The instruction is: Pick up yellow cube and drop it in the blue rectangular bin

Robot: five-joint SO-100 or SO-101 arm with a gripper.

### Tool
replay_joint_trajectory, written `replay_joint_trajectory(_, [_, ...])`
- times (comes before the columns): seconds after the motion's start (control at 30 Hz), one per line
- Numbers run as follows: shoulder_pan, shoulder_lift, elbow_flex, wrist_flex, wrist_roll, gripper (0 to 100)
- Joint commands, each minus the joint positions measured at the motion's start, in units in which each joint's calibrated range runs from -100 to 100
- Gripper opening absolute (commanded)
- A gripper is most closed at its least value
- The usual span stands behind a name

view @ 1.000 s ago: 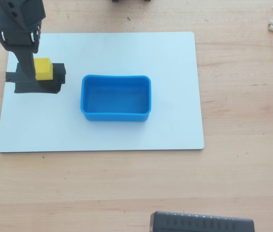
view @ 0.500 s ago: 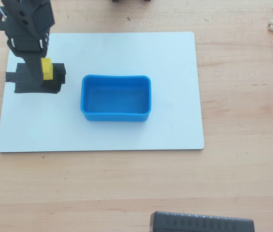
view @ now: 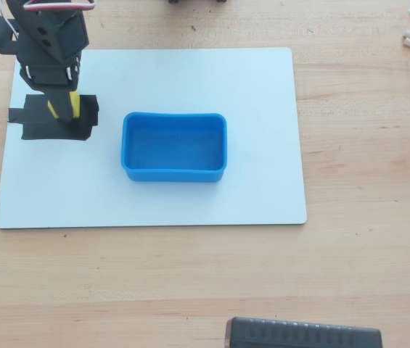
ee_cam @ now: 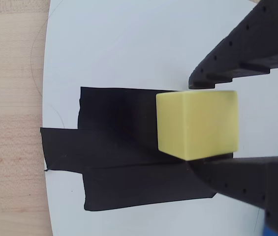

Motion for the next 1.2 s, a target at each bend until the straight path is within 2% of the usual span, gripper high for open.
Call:
replay_joint_trajectory(0.0, [-0.8, -0.3, -0.3, -0.3, -0.6, 11])
replay_joint_trajectory(0.13, [-0.8, -0.3, -1.2, 1.1, -1.8, 9])
replay_joint_trajectory(0.4, [-3.2, -3.0, -8.1, 10.6, -5.1, 9])
replay_joint_trajectory(0.8, [-16.6, -13.5, -17.5, 24.4, -12.1, 8])
replay_joint_trajectory(1.0, [-24.6, -13.3, -19.2, 24.5, -16.1, 8])
replay_joint_trajectory(1.17, [-28.8, -13.5, -15.8, 18.1, -17.9, 7])
